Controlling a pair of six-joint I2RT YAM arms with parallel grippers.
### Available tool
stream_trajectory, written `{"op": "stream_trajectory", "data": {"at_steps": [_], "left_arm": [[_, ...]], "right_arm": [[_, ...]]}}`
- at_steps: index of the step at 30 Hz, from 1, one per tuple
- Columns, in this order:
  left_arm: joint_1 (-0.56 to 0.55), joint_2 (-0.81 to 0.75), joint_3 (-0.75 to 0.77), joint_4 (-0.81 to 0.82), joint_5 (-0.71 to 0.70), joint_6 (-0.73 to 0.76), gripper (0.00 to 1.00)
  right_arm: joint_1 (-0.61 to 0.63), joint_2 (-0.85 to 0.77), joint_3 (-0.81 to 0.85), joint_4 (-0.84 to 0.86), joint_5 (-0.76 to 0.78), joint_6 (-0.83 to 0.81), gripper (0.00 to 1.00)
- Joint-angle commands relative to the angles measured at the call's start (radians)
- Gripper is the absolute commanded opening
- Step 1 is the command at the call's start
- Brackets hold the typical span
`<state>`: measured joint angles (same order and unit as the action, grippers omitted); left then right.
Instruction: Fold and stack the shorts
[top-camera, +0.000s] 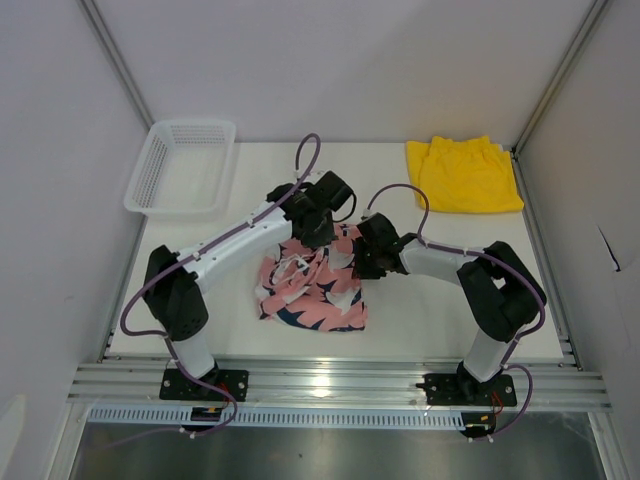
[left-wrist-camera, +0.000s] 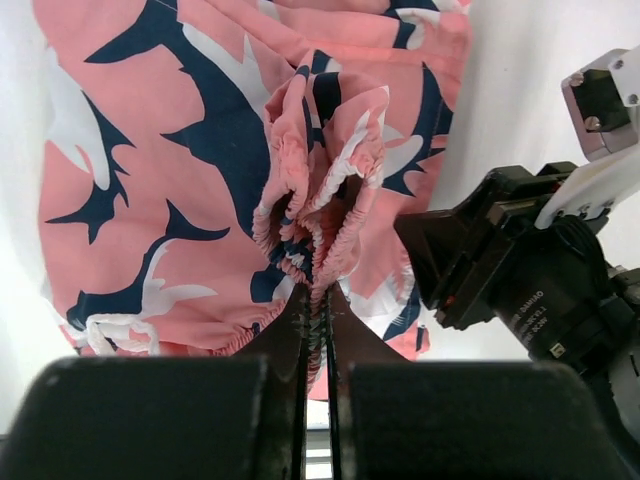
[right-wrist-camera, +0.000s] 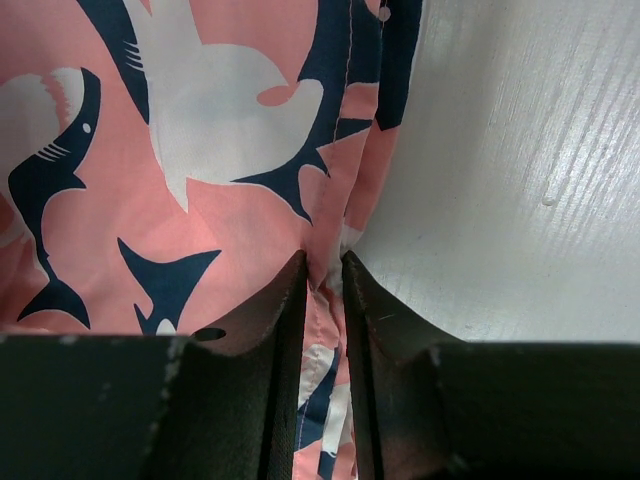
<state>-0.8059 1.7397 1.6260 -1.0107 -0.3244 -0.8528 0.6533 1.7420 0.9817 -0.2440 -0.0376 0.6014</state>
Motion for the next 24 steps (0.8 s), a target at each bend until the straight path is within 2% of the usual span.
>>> {"op": "stream_trajectory", "data": {"at_steps": [1,15,24], "left_arm": [[-0.018,0.026,0.001,0.063,0.022,-0.064,0.00],[-0.029,0.061,-0.210,0.279,0.053,-0.209,0.00],[-0.045,0.132,-0.235,0.346,0.074,-0.288,0.00]], "right_arm": [[0.005,0.022,0.006,-0.026,0.035,-0.005,0.24],[-0.001,0.021,-0.014,0.005,0.025,0.009,0.24],[-0.004,0.017,-0.023,0.015,0.019,0.015,0.24]]}}
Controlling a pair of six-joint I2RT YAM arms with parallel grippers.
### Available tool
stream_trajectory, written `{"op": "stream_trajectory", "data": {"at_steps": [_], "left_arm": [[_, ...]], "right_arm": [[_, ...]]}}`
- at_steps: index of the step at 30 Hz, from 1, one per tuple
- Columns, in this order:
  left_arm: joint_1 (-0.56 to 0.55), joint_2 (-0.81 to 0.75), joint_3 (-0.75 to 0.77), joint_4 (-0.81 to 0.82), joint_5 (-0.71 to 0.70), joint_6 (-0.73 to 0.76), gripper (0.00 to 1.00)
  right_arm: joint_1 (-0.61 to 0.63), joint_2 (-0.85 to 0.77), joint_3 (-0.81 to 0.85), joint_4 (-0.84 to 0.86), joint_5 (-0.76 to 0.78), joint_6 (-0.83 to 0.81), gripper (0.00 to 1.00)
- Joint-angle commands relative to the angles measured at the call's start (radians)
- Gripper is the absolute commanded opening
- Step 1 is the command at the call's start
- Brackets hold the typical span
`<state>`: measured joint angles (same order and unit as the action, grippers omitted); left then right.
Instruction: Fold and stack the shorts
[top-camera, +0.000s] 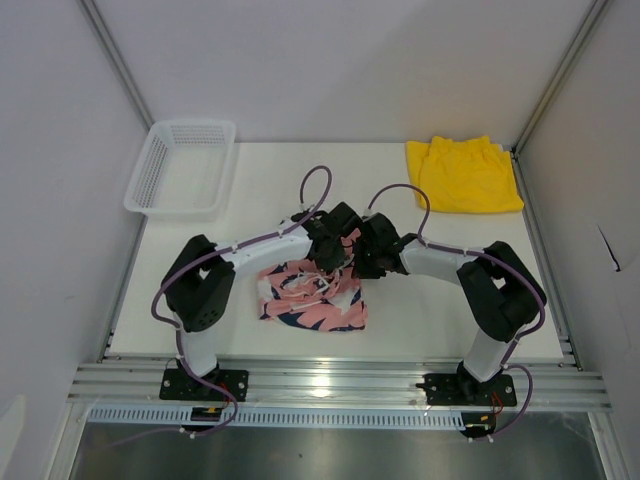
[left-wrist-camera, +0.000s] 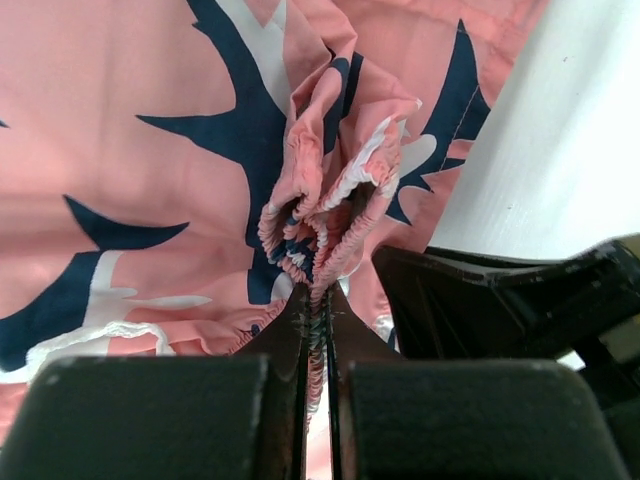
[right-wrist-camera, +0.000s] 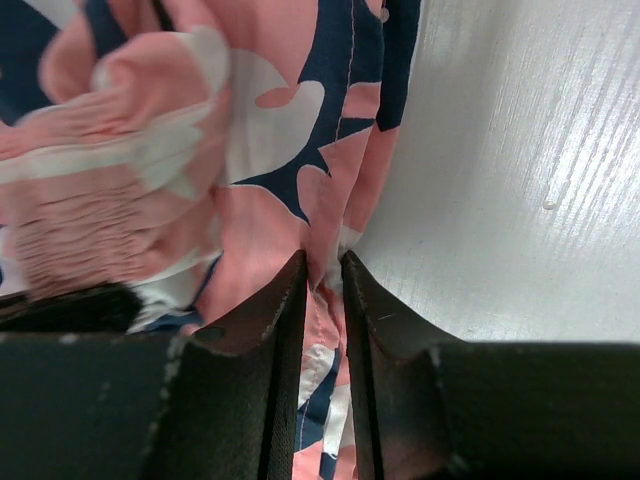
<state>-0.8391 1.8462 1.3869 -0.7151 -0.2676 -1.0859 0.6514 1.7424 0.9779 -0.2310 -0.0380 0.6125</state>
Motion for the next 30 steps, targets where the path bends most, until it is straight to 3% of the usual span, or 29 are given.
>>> {"op": "stream_trajectory", "data": {"at_steps": [1,6,9,10,13,16,24,28,30], "left_arm": [[-0.012,0.039,0.009,0.055,0.021,-0.058,0.00],[-0.012,0.062,0.066,0.037,0.036,-0.009,0.07],[-0.011,0.041,0.096,0.023,0.036,0.030,0.22],[-0.009,0.030,0.098,0.017,0.041,0.043,0.40],[-0.003,-0.018,0.095,0.017,0.054,0.060,0.59],[0.006,-0.068,0.089,0.019,0.062,0.078,0.68],[0.043,-0.160,0.070,0.023,0.126,0.129,0.69],[0.052,-0.231,0.041,0.026,0.145,0.174,0.69],[0.057,-0.277,0.031,0.010,0.143,0.196,0.70]], "right_arm": [[-0.002,0.017,-0.021,0.004,0.018,0.006,0.24],[-0.007,0.005,-0.024,0.001,0.016,0.003,0.27],[-0.021,-0.009,-0.036,0.007,0.007,0.003,0.29],[-0.030,-0.018,-0.041,0.012,0.003,0.004,0.30],[-0.044,-0.044,-0.059,0.024,-0.008,0.009,0.35],[-0.062,-0.066,-0.091,0.053,-0.019,0.019,0.38],[-0.166,-0.233,-0.202,0.110,-0.045,0.050,0.44],[-0.197,-0.323,-0.225,0.116,-0.095,0.039,0.53],[-0.203,-0.374,-0.229,0.130,-0.149,0.041,0.64]]}}
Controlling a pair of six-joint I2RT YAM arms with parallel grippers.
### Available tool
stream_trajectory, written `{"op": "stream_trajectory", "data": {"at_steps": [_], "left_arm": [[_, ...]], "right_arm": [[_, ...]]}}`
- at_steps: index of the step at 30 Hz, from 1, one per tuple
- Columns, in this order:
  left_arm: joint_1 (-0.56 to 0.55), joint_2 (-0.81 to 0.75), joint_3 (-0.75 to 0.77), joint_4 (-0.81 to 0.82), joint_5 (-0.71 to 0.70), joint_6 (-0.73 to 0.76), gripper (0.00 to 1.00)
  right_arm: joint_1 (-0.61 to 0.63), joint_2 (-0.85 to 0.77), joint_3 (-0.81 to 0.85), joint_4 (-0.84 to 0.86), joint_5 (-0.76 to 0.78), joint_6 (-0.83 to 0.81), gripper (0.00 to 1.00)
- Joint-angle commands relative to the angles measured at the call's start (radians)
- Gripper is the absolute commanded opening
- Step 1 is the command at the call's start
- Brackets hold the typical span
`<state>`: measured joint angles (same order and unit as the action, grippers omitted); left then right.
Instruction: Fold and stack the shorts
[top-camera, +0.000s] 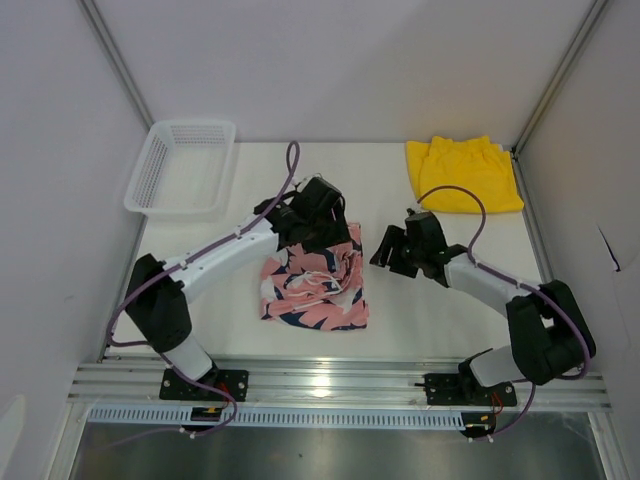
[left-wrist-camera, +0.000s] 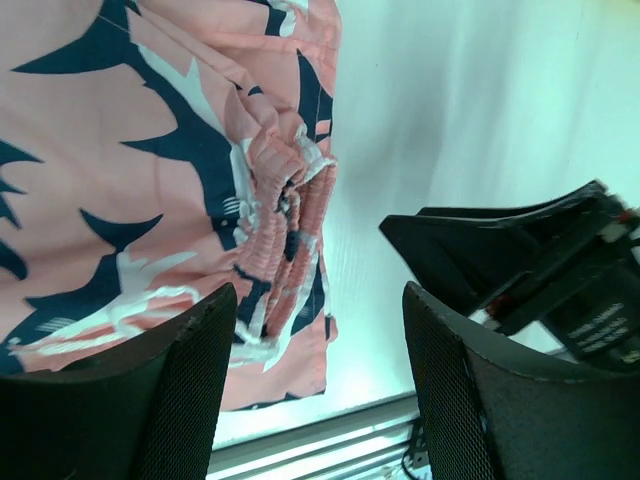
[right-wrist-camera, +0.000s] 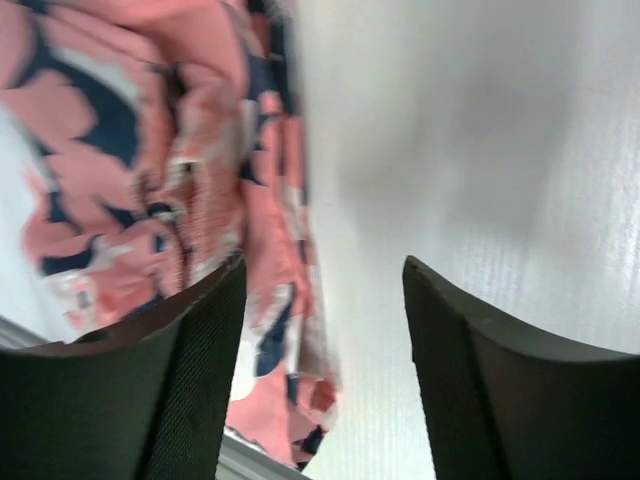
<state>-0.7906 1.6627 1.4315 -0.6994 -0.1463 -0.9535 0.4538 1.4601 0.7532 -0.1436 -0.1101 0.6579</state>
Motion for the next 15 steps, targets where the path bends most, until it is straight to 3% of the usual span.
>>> {"op": "stream_trajectory", "data": {"at_steps": [1,4,11,15], "left_arm": [[0.010,-0.109,-0.041,-0.008,0.022,0.093,0.70],[0.005,-0.168,-0.113,-0.005,0.010,0.152,0.70],[-0.016,-0.245,-0.319,0.086,-0.024,0.223,0.70],[-0.042,-0.219,-0.358,0.135,-0.068,0.234,0.69]], "right_arm": [[-0.010,-0.104,-0.003,0.048,-0.098,-0.004,0.67],[-0.014,-0.129,0.014,0.059,-0.170,0.008,0.80],[-0.004,-0.031,0.100,0.062,-0.238,0.064,0.81],[0.023,0.058,0.153,0.079,-0.234,0.104,0.81]]}}
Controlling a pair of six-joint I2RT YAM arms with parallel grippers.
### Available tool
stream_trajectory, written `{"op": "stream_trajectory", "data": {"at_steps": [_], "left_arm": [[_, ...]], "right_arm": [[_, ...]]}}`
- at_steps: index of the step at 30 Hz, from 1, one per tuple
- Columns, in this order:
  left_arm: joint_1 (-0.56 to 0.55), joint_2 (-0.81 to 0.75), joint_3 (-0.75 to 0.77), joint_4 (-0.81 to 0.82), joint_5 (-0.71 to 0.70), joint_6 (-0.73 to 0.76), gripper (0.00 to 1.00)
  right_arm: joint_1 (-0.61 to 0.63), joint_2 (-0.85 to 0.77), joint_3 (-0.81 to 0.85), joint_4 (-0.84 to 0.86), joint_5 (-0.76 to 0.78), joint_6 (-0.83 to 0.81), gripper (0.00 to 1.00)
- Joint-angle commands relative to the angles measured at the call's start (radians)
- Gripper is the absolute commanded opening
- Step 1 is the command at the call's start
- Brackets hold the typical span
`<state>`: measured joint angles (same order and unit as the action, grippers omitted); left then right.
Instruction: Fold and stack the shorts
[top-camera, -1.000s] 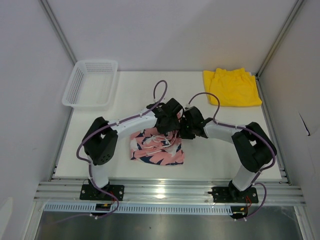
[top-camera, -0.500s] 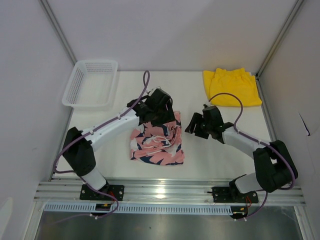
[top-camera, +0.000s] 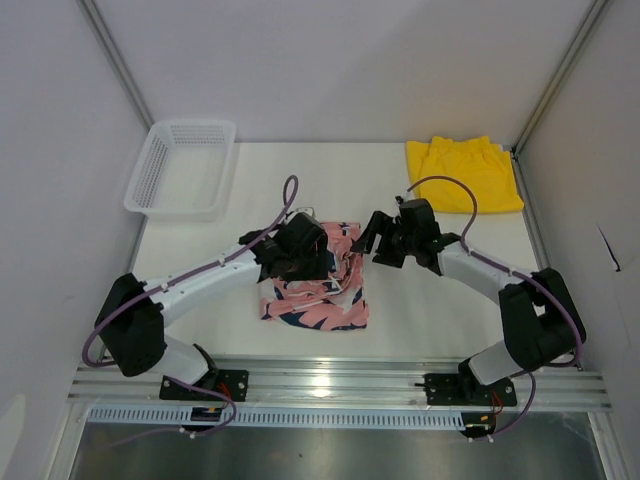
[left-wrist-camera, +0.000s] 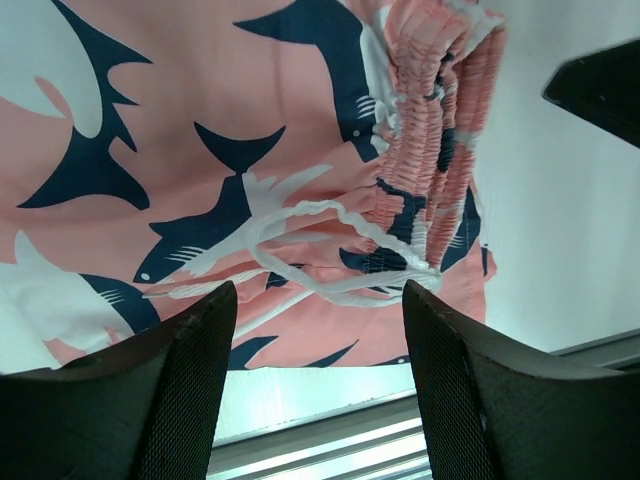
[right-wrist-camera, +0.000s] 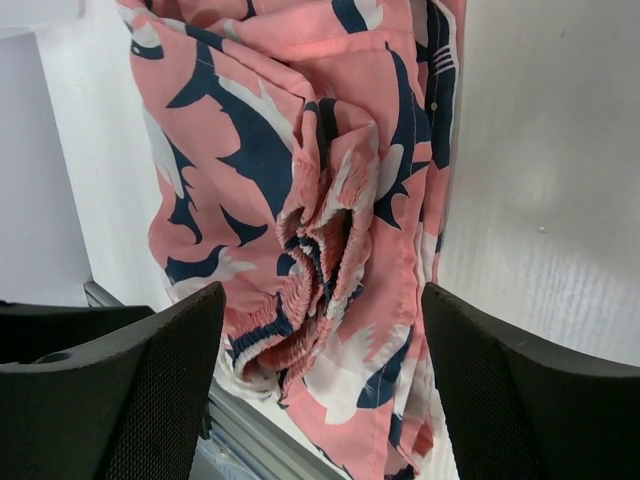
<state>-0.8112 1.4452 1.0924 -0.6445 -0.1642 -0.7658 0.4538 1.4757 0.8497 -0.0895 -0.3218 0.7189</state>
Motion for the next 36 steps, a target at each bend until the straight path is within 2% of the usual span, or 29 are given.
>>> {"op": "stream_trajectory", "data": {"at_steps": [1,8,16,17,20,23,32,36], "left_arm": [[-0.022,0.004,-0.023,0.089,-0.055,0.049,0.69],[-0.062,0.053,-0.013,0.138,-0.101,0.075,0.69],[-0.098,0.130,-0.017,0.163,-0.098,0.072,0.65],[-0.105,0.136,-0.020,0.166,-0.109,0.060,0.65],[-0.131,0.159,-0.037,0.192,-0.106,0.040,0.63],[-0.167,0.175,-0.042,0.221,-0.106,0.033,0.62],[-0.276,0.244,0.047,0.181,-0.130,0.031,0.60],[-0.299,0.181,0.006,0.171,-0.155,0.023,0.59]], "right_arm": [[0.031,0.057,0.066,0.027,-0.017,0.047,0.82],[0.091,0.190,0.160,-0.023,0.061,0.060,0.84],[0.109,0.268,0.193,-0.036,0.099,0.065,0.72],[0.109,0.274,0.193,-0.033,0.099,0.065,0.65],[0.112,0.288,0.189,-0.027,0.105,0.062,0.56],[0.114,0.294,0.183,-0.024,0.110,0.056,0.41],[0.114,0.302,0.160,0.026,0.096,0.051,0.20],[0.109,0.293,0.163,0.033,0.089,0.034,0.12]]}}
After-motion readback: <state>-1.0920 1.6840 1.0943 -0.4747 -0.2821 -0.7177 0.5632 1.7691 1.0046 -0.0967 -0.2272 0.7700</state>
